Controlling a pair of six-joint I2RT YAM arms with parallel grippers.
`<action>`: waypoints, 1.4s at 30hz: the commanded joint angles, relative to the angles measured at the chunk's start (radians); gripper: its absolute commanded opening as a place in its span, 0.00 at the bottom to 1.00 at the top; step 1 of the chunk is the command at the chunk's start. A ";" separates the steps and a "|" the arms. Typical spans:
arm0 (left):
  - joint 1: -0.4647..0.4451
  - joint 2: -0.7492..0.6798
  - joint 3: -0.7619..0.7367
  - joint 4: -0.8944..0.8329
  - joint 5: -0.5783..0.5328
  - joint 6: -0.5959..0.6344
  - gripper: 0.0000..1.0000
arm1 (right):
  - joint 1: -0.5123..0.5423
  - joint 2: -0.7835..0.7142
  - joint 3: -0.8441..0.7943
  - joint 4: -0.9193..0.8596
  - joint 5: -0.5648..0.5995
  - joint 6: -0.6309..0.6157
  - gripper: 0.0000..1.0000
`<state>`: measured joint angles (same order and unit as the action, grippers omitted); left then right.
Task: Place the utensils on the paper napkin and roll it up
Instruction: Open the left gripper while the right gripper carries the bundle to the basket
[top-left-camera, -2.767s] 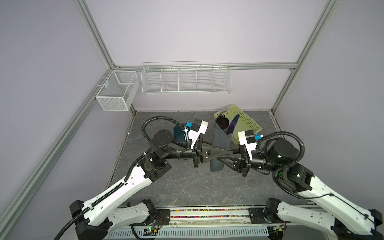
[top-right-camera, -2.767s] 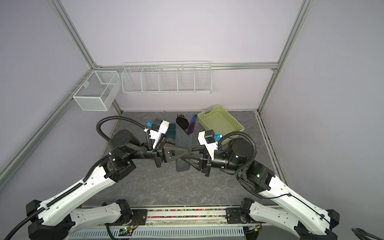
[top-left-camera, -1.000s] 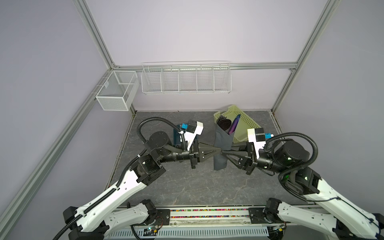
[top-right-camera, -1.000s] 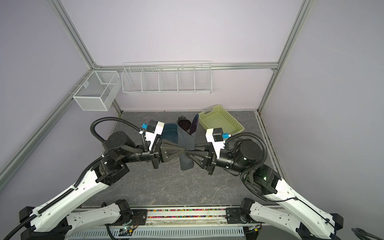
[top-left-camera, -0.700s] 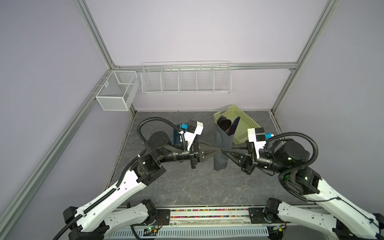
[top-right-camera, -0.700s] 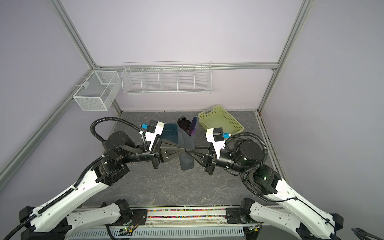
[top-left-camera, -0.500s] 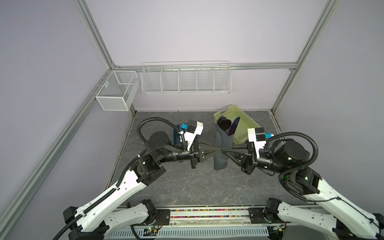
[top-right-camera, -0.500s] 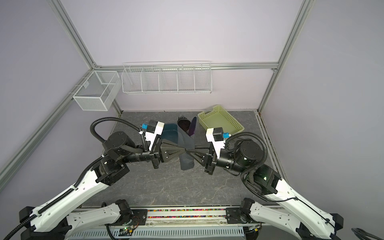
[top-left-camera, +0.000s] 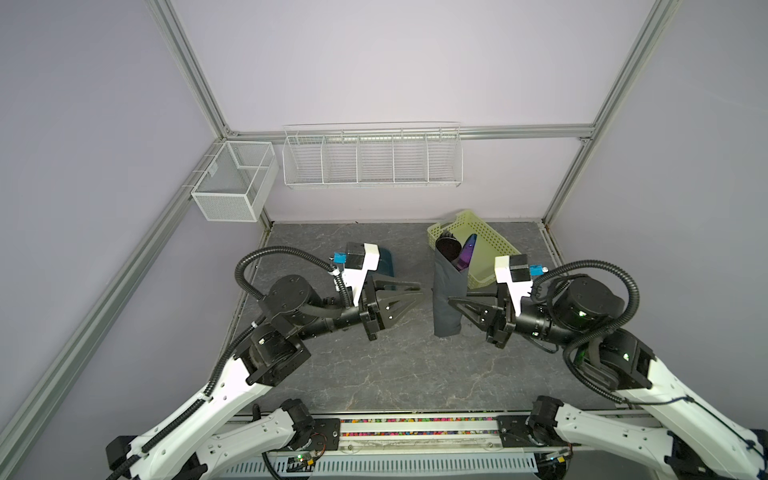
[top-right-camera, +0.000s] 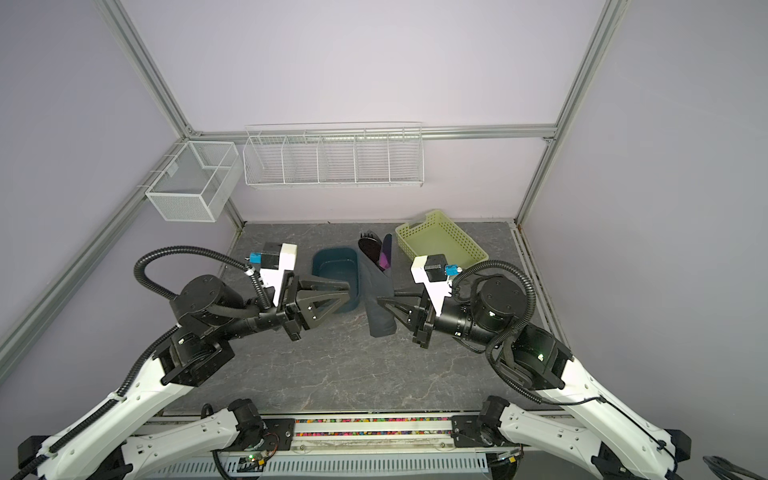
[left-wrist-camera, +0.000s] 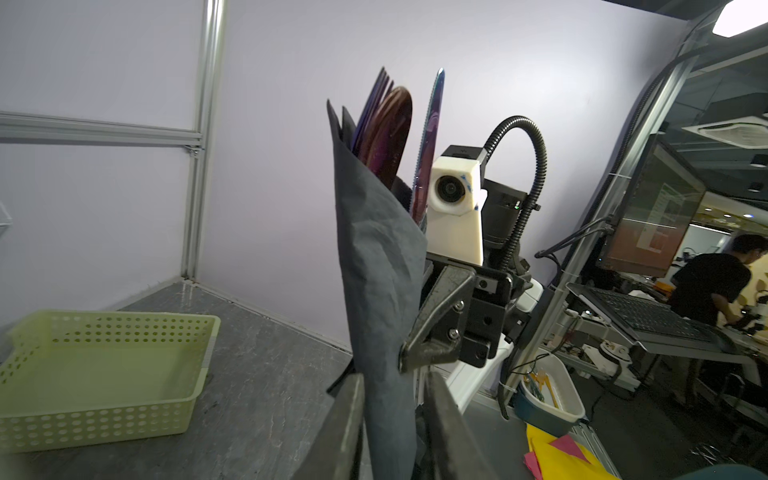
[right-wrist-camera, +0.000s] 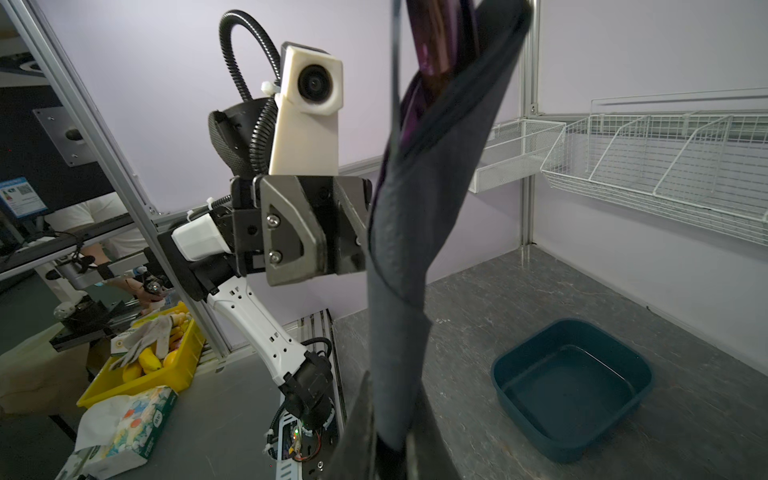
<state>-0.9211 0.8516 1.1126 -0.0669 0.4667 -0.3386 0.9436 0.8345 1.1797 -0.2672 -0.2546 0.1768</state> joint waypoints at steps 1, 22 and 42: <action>0.001 -0.041 -0.030 -0.091 -0.133 0.050 0.26 | -0.018 0.021 0.059 -0.084 0.051 -0.110 0.06; 0.000 -0.092 -0.066 -0.338 -0.329 0.116 0.27 | -0.499 0.502 0.402 -0.547 -0.136 -0.471 0.06; 0.067 -0.010 -0.007 -0.491 -0.455 0.276 0.26 | -0.818 1.138 0.813 -0.732 -0.240 -0.650 0.06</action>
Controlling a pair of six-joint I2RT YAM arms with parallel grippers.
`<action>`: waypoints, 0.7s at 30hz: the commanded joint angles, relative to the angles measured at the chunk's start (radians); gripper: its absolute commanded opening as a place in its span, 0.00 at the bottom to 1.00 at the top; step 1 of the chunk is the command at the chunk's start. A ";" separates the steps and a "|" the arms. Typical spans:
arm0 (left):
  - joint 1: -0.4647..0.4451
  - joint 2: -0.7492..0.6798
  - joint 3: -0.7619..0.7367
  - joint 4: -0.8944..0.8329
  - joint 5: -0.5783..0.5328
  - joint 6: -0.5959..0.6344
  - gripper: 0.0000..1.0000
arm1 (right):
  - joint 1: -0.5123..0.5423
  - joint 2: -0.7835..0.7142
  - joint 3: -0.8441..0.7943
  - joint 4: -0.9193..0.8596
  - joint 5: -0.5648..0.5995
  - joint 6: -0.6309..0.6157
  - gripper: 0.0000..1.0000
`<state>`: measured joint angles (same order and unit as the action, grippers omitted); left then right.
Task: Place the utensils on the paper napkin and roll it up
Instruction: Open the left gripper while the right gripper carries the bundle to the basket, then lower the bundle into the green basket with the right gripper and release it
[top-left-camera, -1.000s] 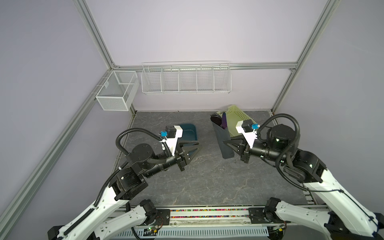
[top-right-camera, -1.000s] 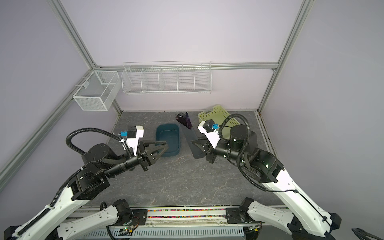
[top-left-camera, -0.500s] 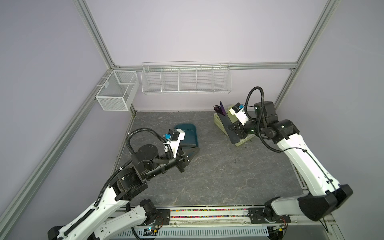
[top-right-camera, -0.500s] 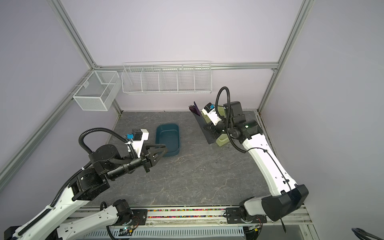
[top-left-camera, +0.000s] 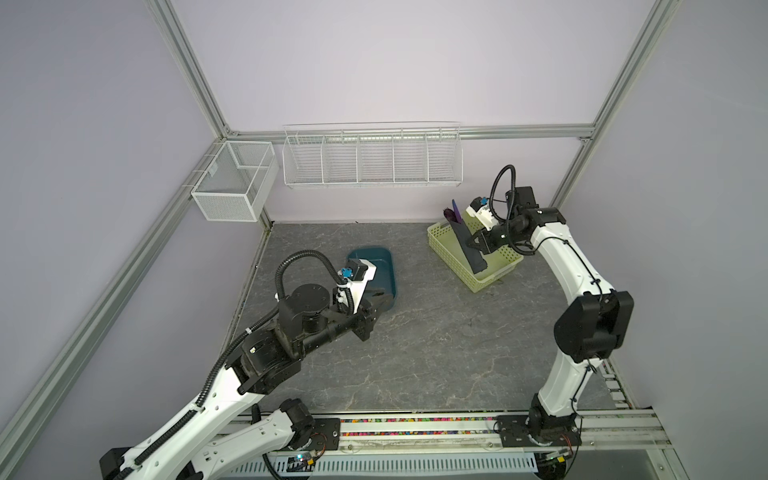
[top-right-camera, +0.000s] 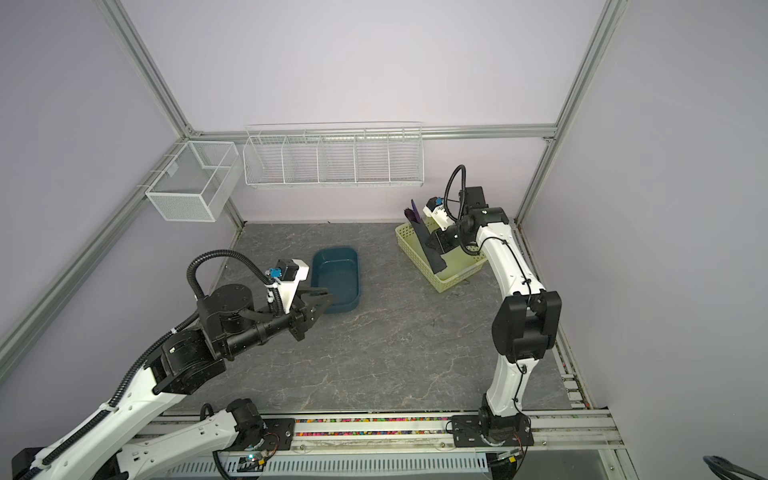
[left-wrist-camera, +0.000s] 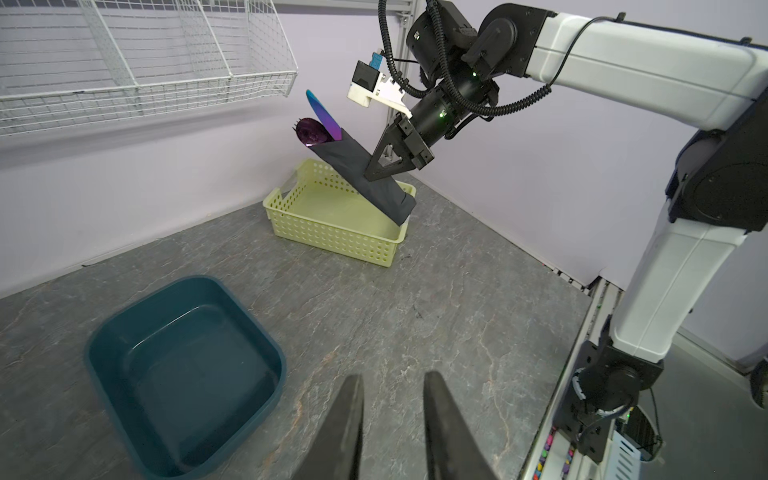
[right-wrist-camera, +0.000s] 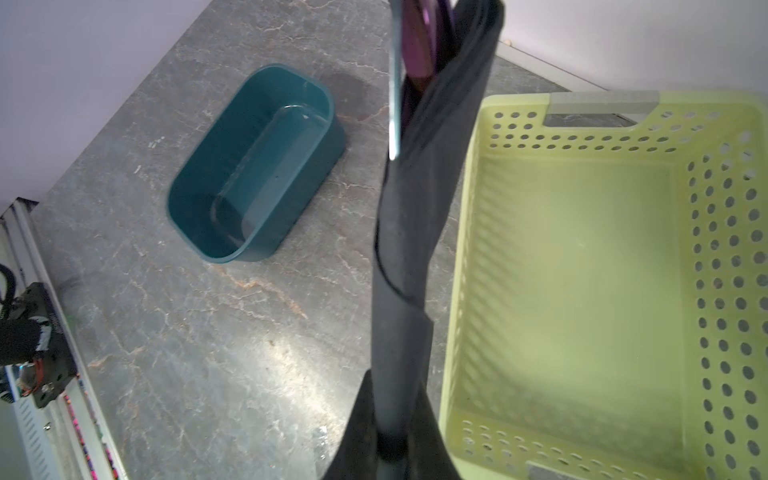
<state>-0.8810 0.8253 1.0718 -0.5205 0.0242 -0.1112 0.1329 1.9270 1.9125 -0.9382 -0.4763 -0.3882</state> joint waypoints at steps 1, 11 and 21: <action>0.048 0.029 0.035 -0.037 0.002 0.050 0.26 | -0.011 0.081 0.117 -0.079 -0.018 -0.096 0.06; 0.086 0.132 0.061 -0.061 0.005 0.110 0.26 | -0.041 0.347 0.362 -0.195 0.011 -0.156 0.06; 0.086 0.205 0.066 -0.039 0.018 0.110 0.26 | -0.061 0.535 0.521 -0.277 -0.039 -0.175 0.06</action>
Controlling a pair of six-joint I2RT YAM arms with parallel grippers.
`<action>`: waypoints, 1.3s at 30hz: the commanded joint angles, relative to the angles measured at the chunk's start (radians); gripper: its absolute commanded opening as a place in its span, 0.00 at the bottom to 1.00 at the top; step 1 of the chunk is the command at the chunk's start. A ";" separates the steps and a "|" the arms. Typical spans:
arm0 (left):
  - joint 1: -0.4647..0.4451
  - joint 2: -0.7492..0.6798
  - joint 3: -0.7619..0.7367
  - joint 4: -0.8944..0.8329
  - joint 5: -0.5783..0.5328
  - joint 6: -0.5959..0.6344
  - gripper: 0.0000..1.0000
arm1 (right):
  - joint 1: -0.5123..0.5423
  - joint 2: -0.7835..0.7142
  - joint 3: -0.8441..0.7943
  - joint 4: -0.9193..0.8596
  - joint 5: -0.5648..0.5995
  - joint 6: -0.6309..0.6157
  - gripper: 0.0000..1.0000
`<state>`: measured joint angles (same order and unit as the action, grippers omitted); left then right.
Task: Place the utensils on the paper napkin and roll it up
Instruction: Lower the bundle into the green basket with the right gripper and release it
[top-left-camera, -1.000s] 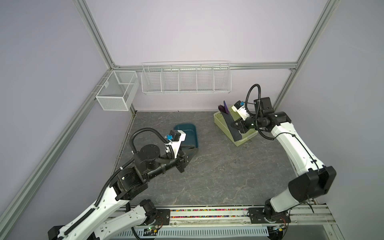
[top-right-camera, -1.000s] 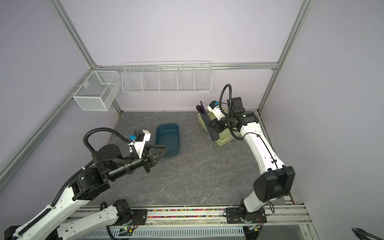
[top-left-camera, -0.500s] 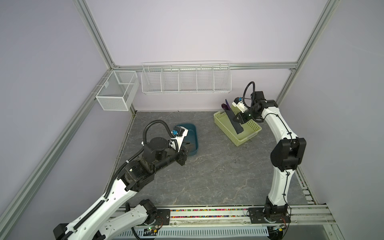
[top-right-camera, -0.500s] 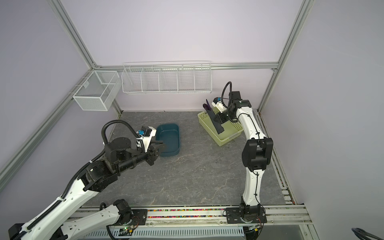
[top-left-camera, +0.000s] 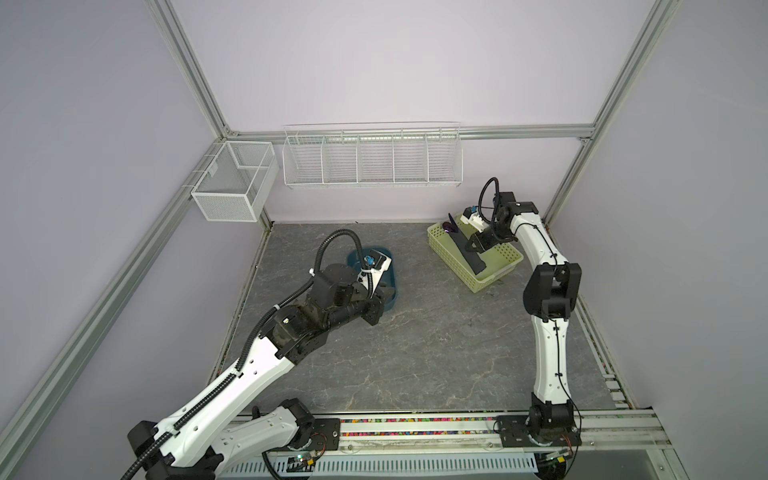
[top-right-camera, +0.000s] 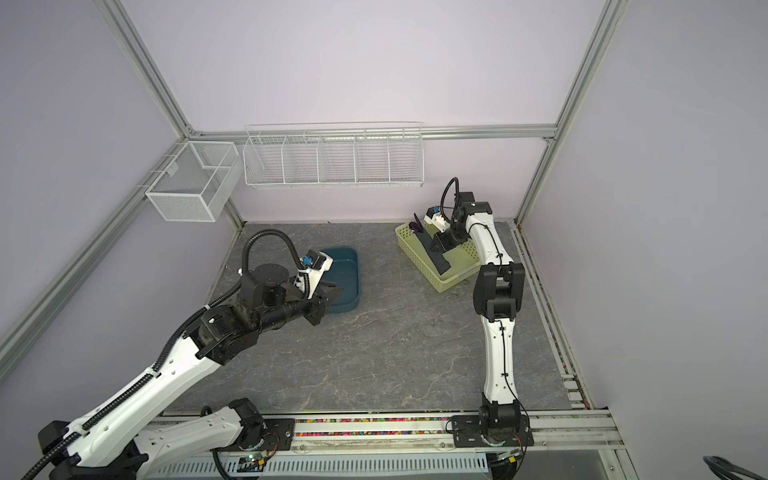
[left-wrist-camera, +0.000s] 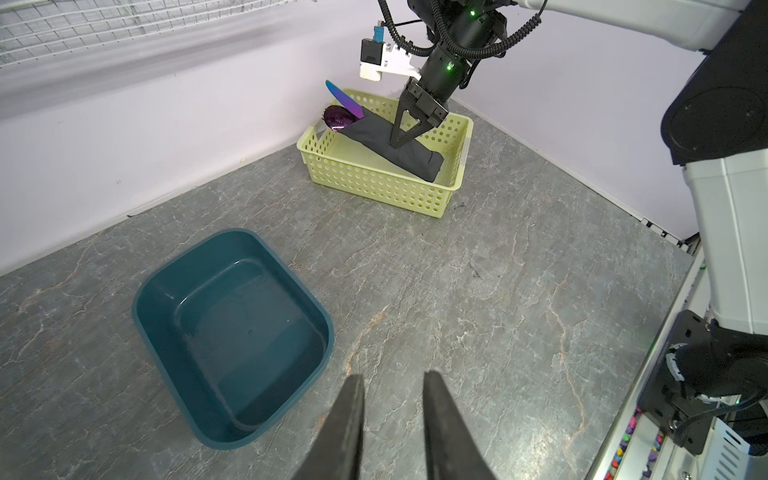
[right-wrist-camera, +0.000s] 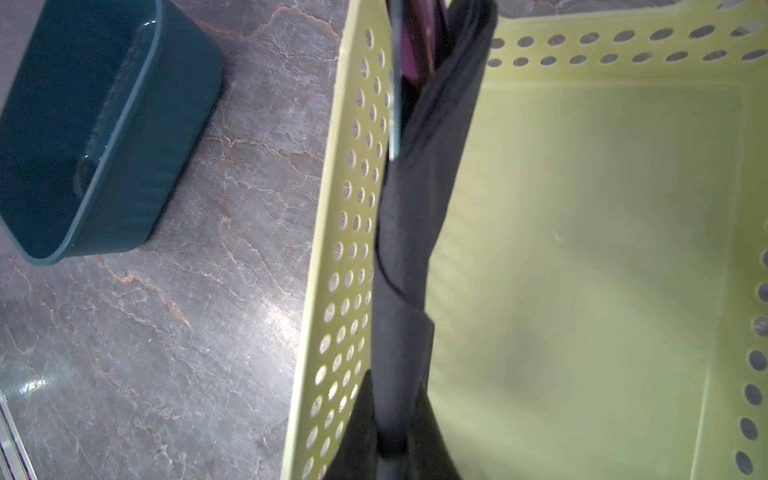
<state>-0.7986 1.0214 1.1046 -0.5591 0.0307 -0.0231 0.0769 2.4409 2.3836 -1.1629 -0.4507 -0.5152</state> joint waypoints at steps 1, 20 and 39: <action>0.004 0.012 0.036 0.002 0.013 0.022 0.25 | -0.005 0.038 0.062 -0.063 -0.077 -0.049 0.06; 0.004 0.088 0.054 0.029 0.058 0.027 0.25 | -0.021 0.211 0.132 -0.080 -0.186 -0.040 0.06; 0.004 0.179 0.080 0.016 0.113 0.042 0.25 | -0.052 0.253 0.112 0.021 -0.084 0.034 0.12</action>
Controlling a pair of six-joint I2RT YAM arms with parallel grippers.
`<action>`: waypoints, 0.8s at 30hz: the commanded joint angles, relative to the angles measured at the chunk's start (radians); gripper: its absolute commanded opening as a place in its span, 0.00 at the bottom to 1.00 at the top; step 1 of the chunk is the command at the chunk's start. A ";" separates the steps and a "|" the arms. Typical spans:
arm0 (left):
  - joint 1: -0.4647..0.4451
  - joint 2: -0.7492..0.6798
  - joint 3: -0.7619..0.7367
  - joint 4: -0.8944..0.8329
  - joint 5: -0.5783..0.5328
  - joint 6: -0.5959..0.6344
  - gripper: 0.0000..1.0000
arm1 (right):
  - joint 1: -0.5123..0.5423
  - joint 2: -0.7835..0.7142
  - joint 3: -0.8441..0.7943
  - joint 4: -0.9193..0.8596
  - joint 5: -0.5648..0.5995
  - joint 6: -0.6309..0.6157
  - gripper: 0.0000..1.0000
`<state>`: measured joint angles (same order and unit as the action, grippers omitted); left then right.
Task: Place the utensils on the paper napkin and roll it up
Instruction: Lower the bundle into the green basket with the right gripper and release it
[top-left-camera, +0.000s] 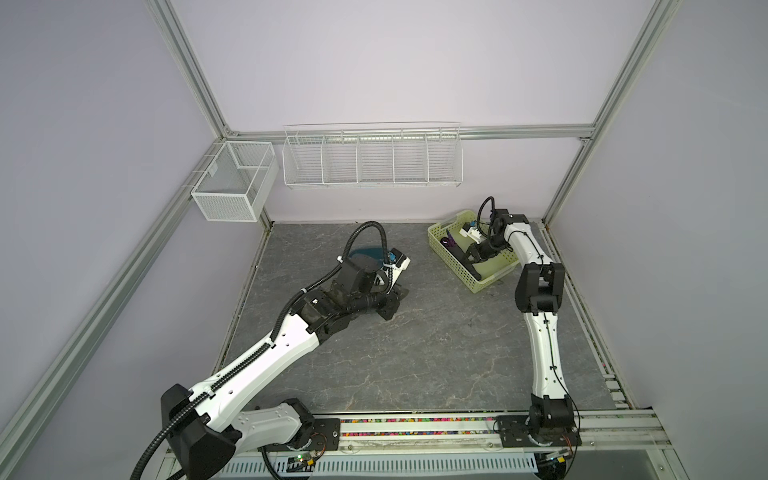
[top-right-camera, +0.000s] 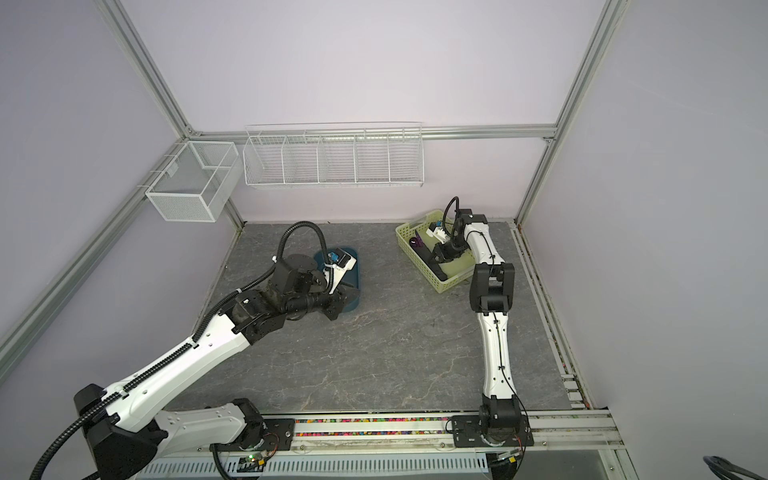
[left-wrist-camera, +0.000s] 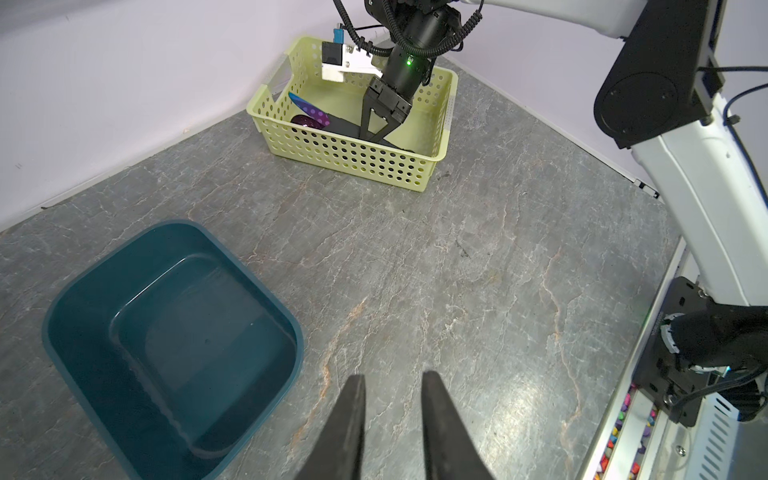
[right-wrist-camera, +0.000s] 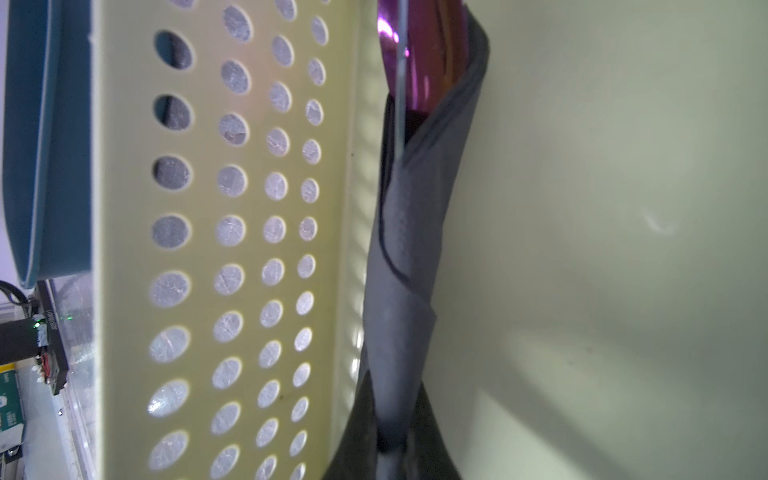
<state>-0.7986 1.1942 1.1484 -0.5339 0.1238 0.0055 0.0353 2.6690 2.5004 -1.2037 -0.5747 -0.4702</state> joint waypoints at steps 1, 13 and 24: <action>0.004 0.007 0.036 -0.009 0.019 0.013 0.25 | -0.010 0.025 -0.008 0.068 0.048 -0.008 0.14; 0.004 0.009 0.039 -0.019 0.014 -0.005 0.25 | -0.011 0.009 -0.075 0.172 0.183 0.066 0.44; 0.004 0.001 0.019 -0.005 -0.033 -0.052 0.34 | -0.008 -0.125 -0.235 0.288 0.293 0.144 0.59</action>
<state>-0.7986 1.1969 1.1484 -0.5362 0.1230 -0.0257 0.0296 2.5820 2.3291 -0.9207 -0.3637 -0.3553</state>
